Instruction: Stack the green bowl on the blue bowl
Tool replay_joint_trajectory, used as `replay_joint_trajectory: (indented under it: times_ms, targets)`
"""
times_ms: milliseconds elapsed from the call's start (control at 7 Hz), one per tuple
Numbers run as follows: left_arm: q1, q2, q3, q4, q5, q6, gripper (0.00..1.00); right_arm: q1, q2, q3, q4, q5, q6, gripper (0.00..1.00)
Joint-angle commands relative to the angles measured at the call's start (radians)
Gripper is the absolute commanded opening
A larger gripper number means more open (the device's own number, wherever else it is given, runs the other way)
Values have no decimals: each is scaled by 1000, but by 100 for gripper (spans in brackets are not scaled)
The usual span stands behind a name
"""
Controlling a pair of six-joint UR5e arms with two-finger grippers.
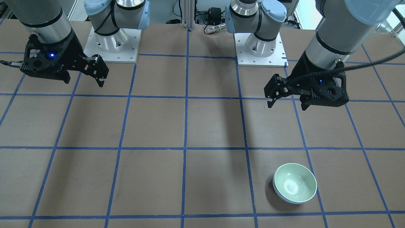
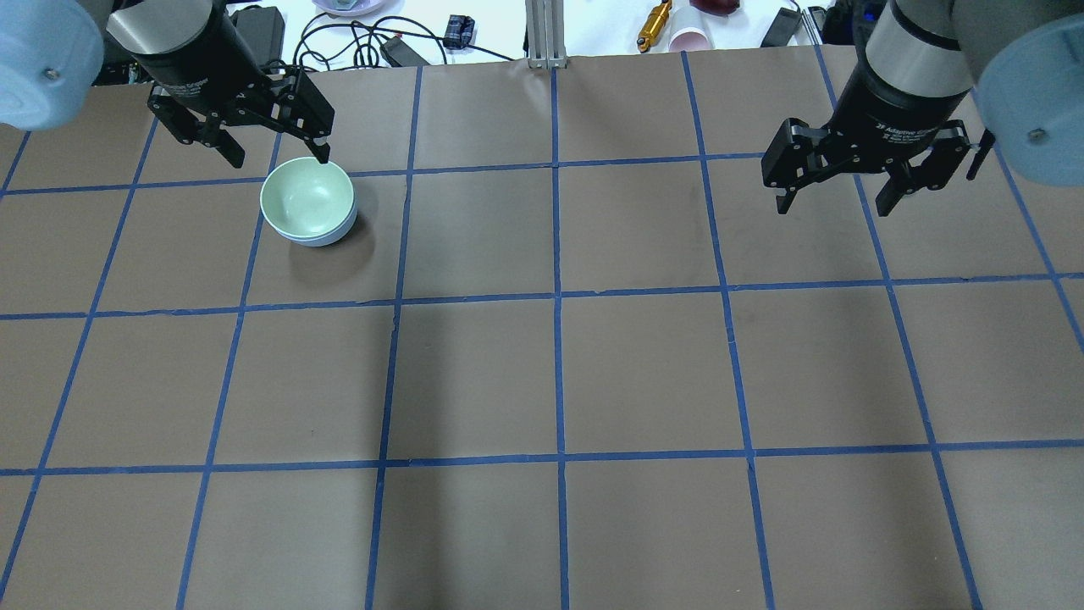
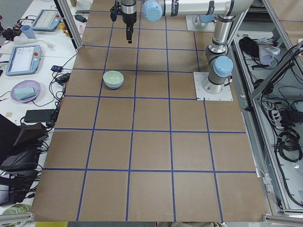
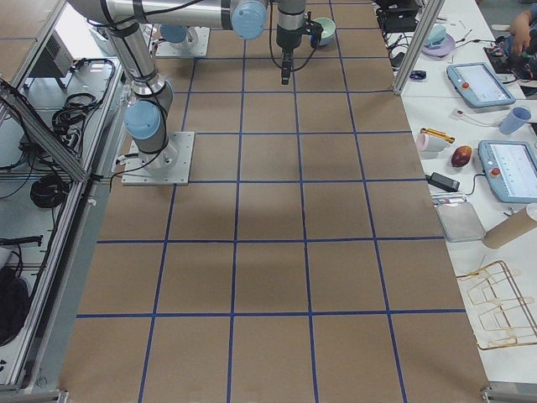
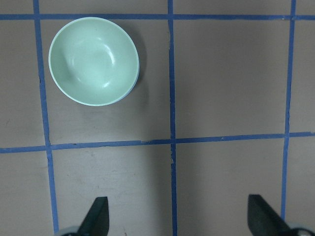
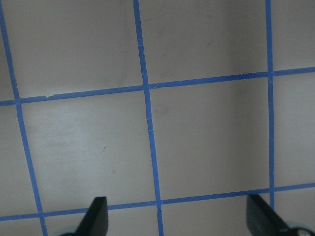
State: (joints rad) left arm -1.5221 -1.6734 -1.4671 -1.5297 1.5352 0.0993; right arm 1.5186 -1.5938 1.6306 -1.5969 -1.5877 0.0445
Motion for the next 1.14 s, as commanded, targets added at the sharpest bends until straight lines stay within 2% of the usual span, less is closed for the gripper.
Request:
replay_joint_trajectory:
  times_ms: [0, 286, 571, 1000]
  targets:
    - [-29, 79, -13, -44, 13, -30, 100, 0, 0, 0, 0, 0, 0, 100]
    - [-26, 125, -16, -102, 16, -18, 100, 0, 0, 0, 0, 0, 0, 100]
    - [-26, 141, -18, -104, 17, -9, 100, 0, 0, 0, 0, 0, 0, 100]
    - [-26, 136, -78, -81, 14, -10, 100, 0, 0, 0, 0, 0, 0, 100]
